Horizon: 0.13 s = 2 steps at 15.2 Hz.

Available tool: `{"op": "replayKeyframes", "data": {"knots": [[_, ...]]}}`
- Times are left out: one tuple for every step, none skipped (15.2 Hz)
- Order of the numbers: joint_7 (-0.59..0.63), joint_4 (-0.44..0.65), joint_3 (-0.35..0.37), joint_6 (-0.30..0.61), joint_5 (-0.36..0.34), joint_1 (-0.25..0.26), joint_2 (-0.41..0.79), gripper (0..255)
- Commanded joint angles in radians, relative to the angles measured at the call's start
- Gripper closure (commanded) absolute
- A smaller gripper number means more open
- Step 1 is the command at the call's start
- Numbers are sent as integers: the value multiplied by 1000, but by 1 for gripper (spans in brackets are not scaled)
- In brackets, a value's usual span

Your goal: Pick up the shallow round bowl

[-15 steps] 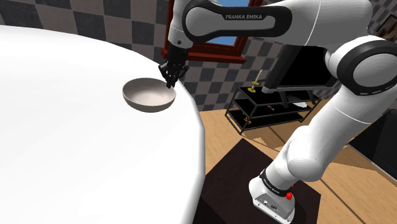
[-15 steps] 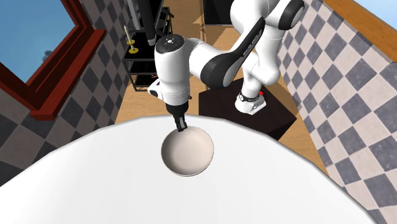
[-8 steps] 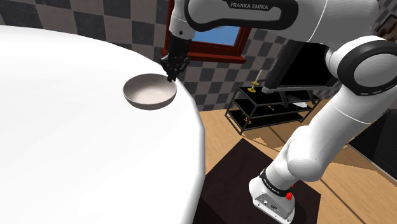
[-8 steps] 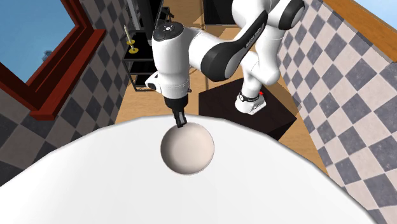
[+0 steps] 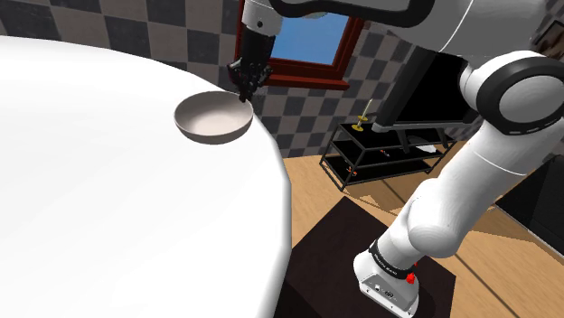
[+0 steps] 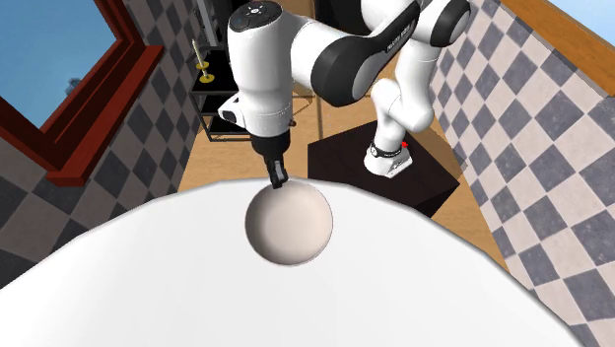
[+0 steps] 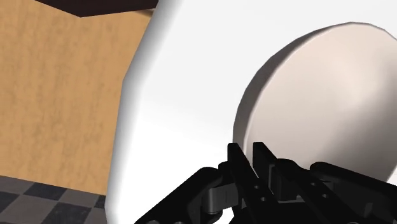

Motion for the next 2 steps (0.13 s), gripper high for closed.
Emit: {"op": "replayKeyframes", "data": {"knots": [[0, 20, -1, -18, -1, -1, 2, 255], [0, 20, -1, -18, -1, -1, 2, 255]]}}
